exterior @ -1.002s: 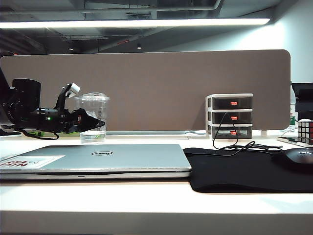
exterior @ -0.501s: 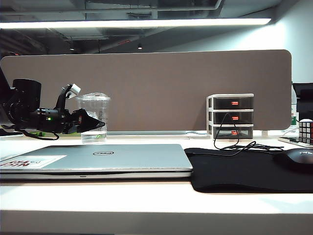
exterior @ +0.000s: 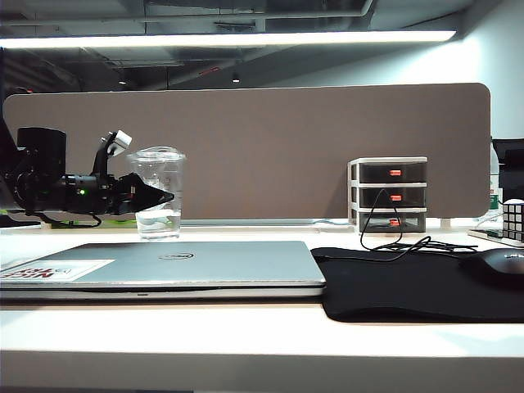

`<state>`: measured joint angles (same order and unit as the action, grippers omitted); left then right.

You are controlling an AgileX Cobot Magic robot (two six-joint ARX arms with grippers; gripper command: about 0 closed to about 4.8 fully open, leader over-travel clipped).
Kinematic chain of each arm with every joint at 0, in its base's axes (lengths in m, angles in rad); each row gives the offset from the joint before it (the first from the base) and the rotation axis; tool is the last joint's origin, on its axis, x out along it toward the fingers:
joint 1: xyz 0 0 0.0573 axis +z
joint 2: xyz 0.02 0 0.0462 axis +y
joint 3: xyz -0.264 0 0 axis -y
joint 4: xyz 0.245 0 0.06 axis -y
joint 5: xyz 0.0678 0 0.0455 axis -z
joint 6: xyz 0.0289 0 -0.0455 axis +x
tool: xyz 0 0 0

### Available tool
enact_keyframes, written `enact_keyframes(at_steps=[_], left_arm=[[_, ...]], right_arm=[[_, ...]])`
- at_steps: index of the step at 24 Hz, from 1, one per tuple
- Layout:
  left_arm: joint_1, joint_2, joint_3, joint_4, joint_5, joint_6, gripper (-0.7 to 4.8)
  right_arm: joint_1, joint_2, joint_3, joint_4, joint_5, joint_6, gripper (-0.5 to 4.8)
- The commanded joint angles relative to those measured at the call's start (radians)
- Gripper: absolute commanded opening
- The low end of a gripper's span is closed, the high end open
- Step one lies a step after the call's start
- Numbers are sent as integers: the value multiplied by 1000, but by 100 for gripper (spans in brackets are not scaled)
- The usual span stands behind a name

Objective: Pick up the coffee cup and place it on the left side of the laptop.

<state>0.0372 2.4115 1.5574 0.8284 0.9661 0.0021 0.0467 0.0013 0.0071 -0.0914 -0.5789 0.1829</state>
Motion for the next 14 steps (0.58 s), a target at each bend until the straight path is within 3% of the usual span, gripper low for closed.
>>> enact_keyframes(at_steps=[1, 14], left_arm=[[3, -21, 1, 41, 26, -18, 308], [117, -309, -341, 59, 5, 14, 308]], right_arm=[[0, -1, -6, 16, 0, -4, -1], [0, -1, -6, 21, 0, -3, -1]])
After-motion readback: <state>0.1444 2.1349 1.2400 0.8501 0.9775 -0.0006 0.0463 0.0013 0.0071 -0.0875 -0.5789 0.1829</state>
